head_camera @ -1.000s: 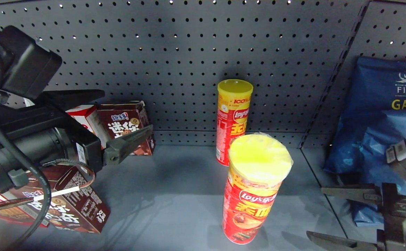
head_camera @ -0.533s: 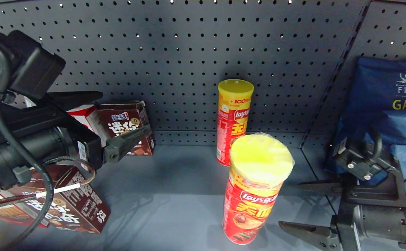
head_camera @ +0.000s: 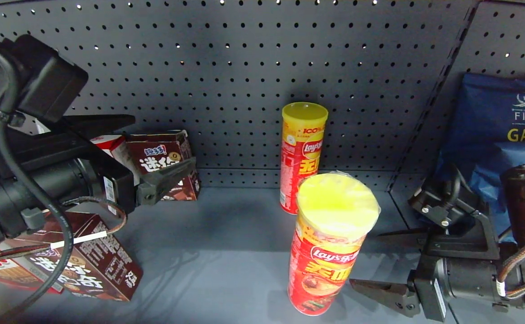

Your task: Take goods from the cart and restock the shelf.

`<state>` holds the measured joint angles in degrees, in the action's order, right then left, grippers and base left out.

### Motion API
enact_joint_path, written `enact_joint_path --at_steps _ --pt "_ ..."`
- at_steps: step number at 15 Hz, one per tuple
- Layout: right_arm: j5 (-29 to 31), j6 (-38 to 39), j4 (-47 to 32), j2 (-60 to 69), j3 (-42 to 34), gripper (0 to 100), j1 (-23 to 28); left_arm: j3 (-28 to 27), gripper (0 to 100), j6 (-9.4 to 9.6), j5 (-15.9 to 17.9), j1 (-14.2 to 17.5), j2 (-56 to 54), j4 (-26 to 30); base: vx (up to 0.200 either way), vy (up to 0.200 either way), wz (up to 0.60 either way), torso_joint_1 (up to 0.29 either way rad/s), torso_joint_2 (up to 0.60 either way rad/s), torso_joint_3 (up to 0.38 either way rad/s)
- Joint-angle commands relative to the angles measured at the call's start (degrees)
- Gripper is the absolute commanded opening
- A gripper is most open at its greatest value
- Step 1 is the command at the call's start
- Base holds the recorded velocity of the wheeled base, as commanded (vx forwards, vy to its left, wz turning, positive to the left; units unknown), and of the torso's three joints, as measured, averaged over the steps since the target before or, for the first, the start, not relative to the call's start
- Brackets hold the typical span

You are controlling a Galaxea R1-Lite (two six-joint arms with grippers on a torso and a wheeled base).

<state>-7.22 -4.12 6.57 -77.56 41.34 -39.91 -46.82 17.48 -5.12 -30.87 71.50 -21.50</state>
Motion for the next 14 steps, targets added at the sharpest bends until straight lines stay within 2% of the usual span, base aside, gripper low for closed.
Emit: enact_joint_path --at_steps 1,14 --pt "0.01 -0.01 0.02 -0.67 0.06 100 -0.08 -0.2 100 0.01 0.02 0.02 0.31 -0.03 0.0 0.0 0.0 0.0 0.0 0.0" --pt "0.01 -0.01 0.2 -2.34 1.38 100 -0.34 -0.2 100 -0.08 0.73 0.1 0.57 -0.03 0.0 0.0 0.0 0.0 0.0 0.0"
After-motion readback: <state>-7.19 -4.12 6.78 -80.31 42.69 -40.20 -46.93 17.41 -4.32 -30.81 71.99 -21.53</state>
